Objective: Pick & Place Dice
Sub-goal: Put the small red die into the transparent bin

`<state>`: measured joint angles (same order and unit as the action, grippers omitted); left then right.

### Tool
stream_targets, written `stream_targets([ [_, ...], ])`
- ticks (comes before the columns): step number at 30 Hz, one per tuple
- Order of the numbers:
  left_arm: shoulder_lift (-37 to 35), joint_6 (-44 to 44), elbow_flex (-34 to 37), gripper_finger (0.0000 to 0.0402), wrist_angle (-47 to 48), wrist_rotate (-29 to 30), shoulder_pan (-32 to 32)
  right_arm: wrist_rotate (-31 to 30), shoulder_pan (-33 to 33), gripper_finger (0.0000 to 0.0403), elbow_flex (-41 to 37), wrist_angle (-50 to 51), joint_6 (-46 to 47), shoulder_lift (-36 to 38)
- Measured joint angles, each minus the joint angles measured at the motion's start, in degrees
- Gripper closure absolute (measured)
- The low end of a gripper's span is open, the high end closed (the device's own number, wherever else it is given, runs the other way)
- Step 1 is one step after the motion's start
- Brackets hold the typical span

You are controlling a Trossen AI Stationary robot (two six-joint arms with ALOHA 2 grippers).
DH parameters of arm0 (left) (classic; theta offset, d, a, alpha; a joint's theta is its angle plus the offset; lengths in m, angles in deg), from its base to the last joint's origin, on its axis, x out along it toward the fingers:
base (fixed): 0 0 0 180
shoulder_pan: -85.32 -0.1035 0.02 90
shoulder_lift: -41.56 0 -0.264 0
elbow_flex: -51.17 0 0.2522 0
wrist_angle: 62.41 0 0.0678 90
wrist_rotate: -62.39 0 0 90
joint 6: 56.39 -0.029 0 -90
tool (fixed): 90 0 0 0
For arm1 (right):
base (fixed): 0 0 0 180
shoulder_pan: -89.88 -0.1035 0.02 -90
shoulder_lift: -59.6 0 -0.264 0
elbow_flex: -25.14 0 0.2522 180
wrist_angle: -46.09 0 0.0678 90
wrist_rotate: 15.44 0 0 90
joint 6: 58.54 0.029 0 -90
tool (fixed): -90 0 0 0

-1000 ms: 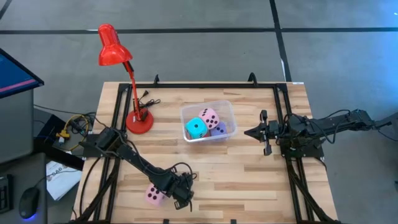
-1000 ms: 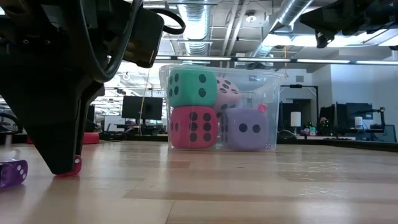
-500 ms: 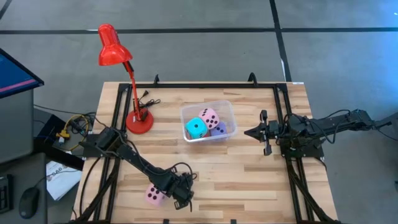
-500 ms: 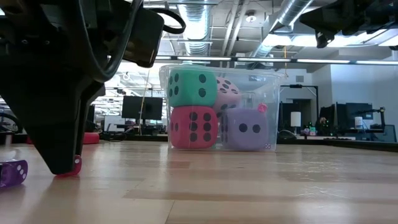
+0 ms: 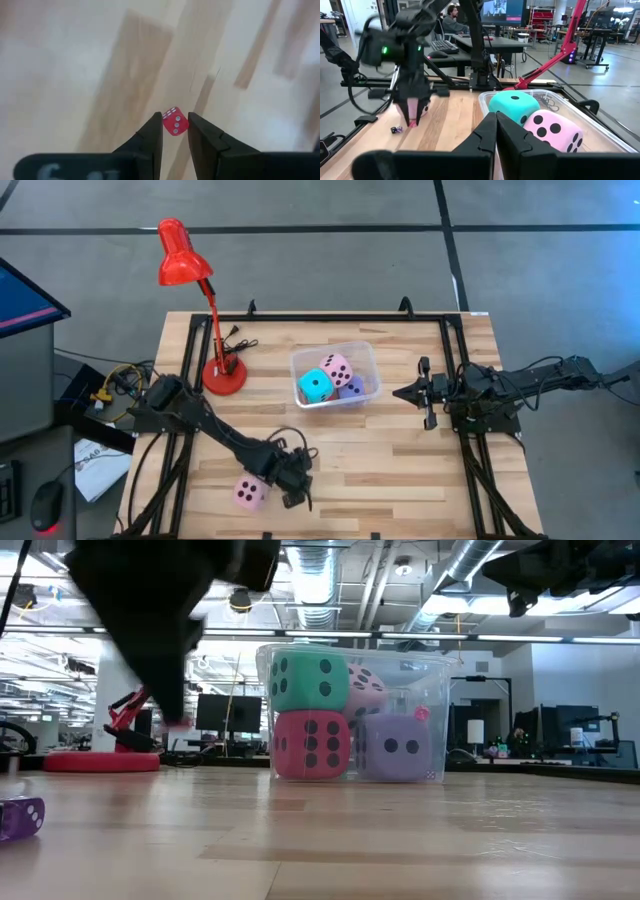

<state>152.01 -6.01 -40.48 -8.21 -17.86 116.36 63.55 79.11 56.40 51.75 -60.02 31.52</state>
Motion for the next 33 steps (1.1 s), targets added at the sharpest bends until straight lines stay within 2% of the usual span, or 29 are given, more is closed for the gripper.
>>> stream_targets([
  [8, -8.7, -8.82, -0.04, 0.0336, 0.84, 7.57, -3.89, 0.0, 0.02, 0.0398, 0.0, 0.0, -0.01, 0.01],
  [20, -18.39, -23.42, -0.04, 0.0335, -3.6, 19.86, -15.01, 0.0, 0.02, 0.0398, 0.0, -0.01, -0.01, 0.02],
  [26, -18.69, -30.54, -0.03, 0.0335, -11.9, 20.44, -21.56, 0.0, 0.02, 0.0398, 0.0, -0.01, -0.06, 0.02],
  [33, -17.35, -31.19, -0.13, 0.0335, -16.66, 20.46, -28.06, 0.0, 0.02, 0.0398, 0.0, -0.01, -0.52, 0.0],
])
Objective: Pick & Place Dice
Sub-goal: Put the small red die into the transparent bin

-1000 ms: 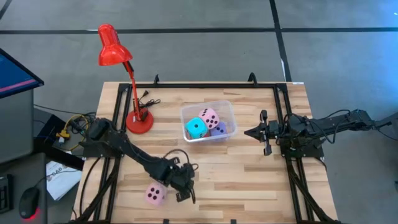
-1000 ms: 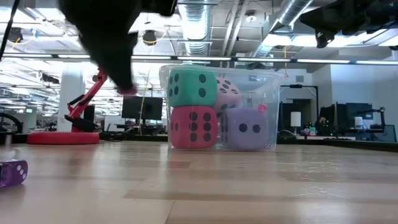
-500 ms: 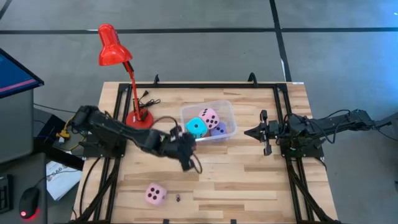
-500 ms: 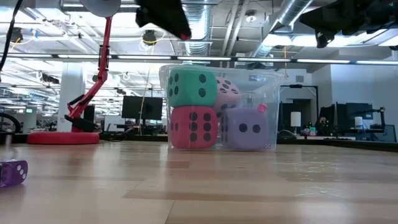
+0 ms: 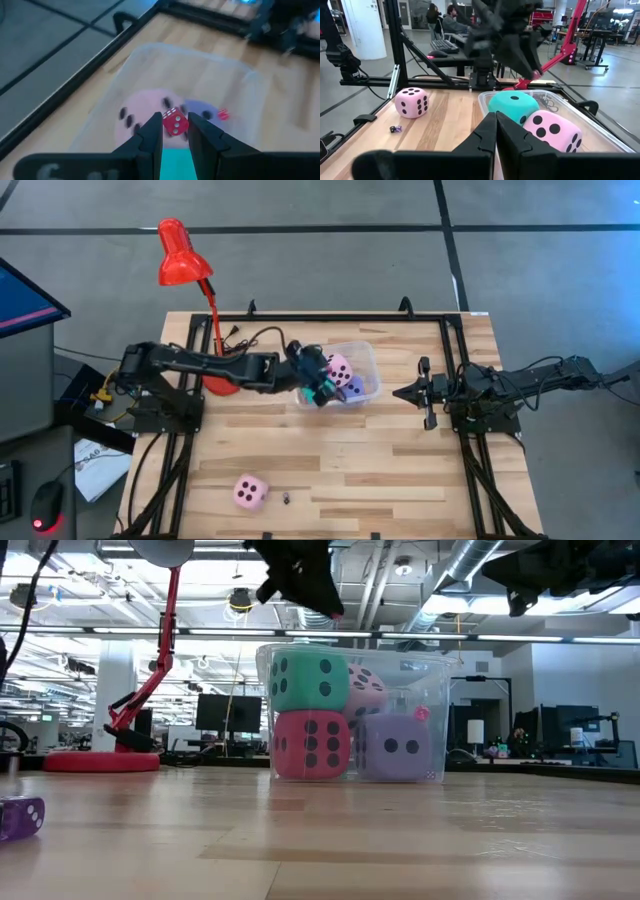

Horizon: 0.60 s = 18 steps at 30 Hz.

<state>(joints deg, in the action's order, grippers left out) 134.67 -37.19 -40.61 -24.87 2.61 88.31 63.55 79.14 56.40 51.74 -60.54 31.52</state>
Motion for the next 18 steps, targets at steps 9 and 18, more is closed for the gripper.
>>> stream_targets([
  [9, 2.65, -3.73, 0.16, 0.0335, -2.62, -0.5, -4.01, 0.0, 0.04, 0.0398, 0.0, -0.24, -0.13, -0.01],
  [18, 4.5, 4.54, 0.2, 0.0335, 2.36, -0.26, -7.21, 0.0, 0.02, 0.0398, 0.0, -0.07, -0.13, -0.04],
])
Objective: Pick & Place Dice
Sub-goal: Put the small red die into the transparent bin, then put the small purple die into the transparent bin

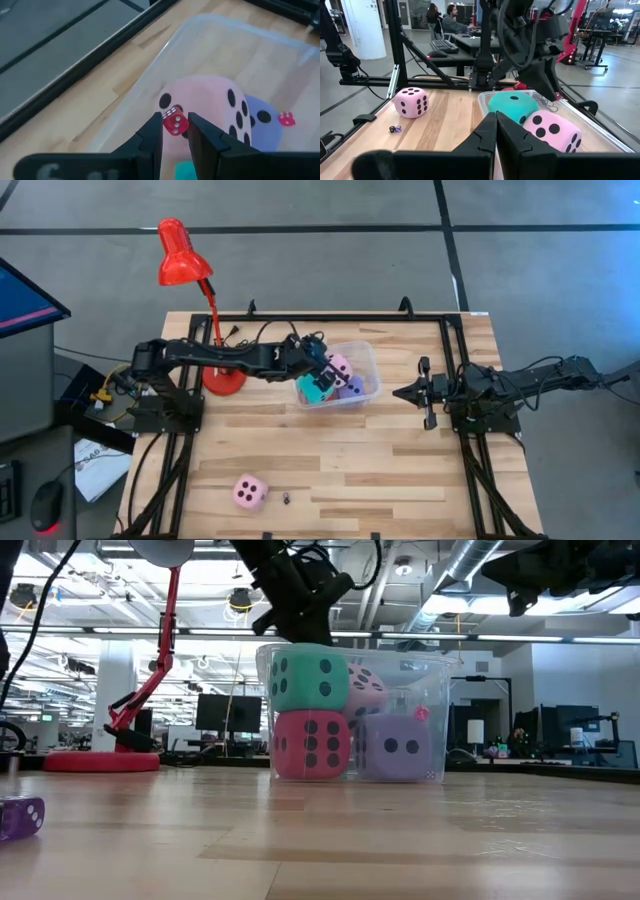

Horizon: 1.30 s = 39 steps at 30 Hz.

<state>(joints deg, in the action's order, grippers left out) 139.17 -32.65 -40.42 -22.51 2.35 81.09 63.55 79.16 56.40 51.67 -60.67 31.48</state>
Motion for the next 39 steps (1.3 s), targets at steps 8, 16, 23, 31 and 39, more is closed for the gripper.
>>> stream_targets([
  [8, 0.7, 2.36, -0.07, 0.033, -0.17, 0.01, -0.1, 0.0, 0.0, 0.0398, 0.0, 0.0, 0.0, 0.0],
  [16, 0.26, 3.59, -0.07, 0.0282, -0.18, 0.02, -0.09, 0.0, -0.02, 0.0398, 0.0, 0.0, 0.0, 0.0],
  [23, 0.28, 5.04, -0.07, 0.0243, -0.19, -0.01, -0.09, -0.02, -0.02, 0.0398, 0.0, 0.0, 0.02, 0.0],
  [31, 0.1, 3.27, -0.07, 0.0253, -0.06, -0.14, 0.08, 0.0, -0.02, 0.0398, 0.0, 0.0, 0.01, 0.0],
  [39, -2.65, 0.13, -0.07, 0.0312, -0.12, -2.04, 1.14, 0.0, -0.02, 0.0398, 0.0, 0.0, 0.0, 0.02],
])
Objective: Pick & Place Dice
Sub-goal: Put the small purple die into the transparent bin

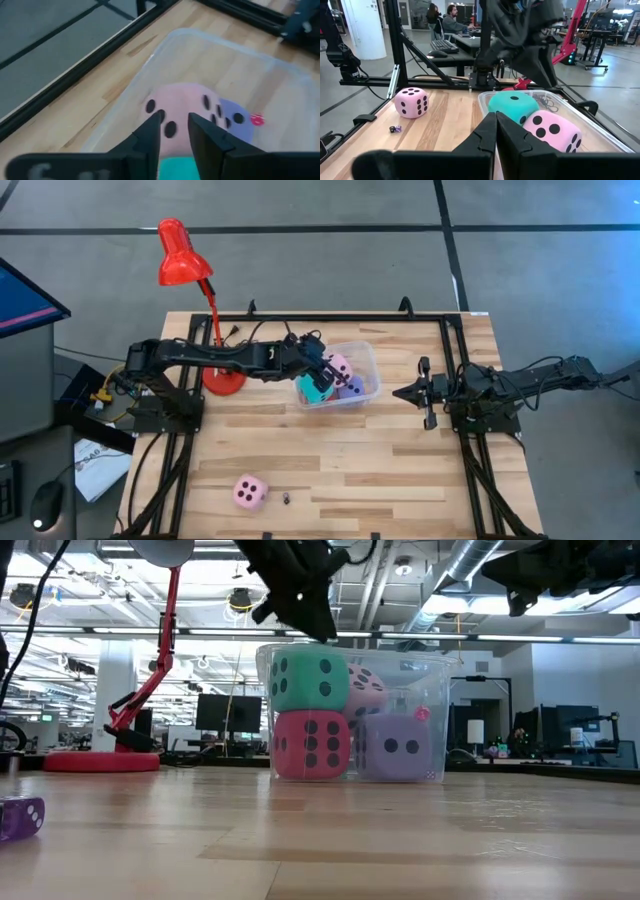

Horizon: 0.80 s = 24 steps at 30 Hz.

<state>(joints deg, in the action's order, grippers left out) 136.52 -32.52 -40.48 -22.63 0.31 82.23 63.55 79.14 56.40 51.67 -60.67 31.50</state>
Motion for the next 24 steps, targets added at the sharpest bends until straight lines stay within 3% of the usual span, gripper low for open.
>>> stream_targets([
  [12, -3.92, -1.19, 0.0, 0.039, 1.26, -0.3, 8.17, 0.0, 0.04, 0.0398, 0.0, 0.0, 0.02, 0.0],
  [24, -3.93, -1.09, 0.0, 0.04, 3.19, -1.55, 22.58, 0.0, 0.02, 0.0398, 0.0, 0.0, 0.06, -0.01],
])
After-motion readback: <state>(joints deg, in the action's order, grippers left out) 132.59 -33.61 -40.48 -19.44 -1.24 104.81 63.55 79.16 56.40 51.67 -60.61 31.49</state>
